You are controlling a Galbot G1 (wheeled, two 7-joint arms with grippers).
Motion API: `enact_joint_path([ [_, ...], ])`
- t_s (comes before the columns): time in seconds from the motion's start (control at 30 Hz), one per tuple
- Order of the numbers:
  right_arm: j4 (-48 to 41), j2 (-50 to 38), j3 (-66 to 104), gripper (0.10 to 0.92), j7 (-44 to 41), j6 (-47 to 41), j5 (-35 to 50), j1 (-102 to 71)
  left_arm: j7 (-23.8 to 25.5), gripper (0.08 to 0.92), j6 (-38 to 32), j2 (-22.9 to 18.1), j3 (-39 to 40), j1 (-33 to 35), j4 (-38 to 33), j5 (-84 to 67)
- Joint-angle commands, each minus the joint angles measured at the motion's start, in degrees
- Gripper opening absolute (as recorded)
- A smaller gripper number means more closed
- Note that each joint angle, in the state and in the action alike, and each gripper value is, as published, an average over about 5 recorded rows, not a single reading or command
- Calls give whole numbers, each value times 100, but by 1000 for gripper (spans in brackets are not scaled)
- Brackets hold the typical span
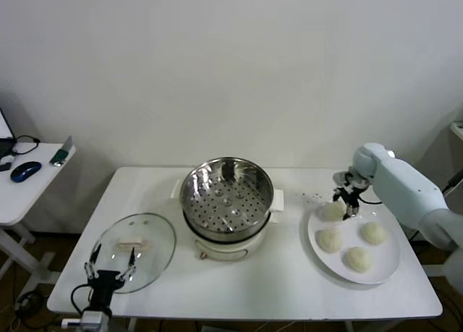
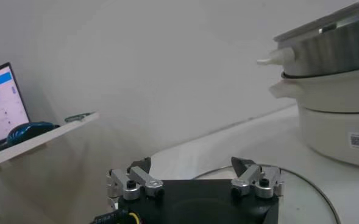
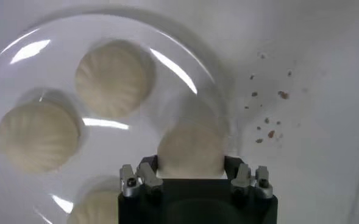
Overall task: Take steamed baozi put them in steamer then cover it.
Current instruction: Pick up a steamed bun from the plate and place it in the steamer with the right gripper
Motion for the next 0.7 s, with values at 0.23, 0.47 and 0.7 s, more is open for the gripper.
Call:
enact_joint_path([
  [0.23,1066,912,-1976,696,-242,1624,927,2610,-22,823,-29,-33,43,174,-78,14],
  [0.47,1591,1775,-2002,696,-75,2239,328,2734,-43,823,-58,-22,81,264,-103,30],
  [0.7,1436,2537,-1934,696,222,2654,-114,2325,-18,823,16,15,180,357,-213,-100],
])
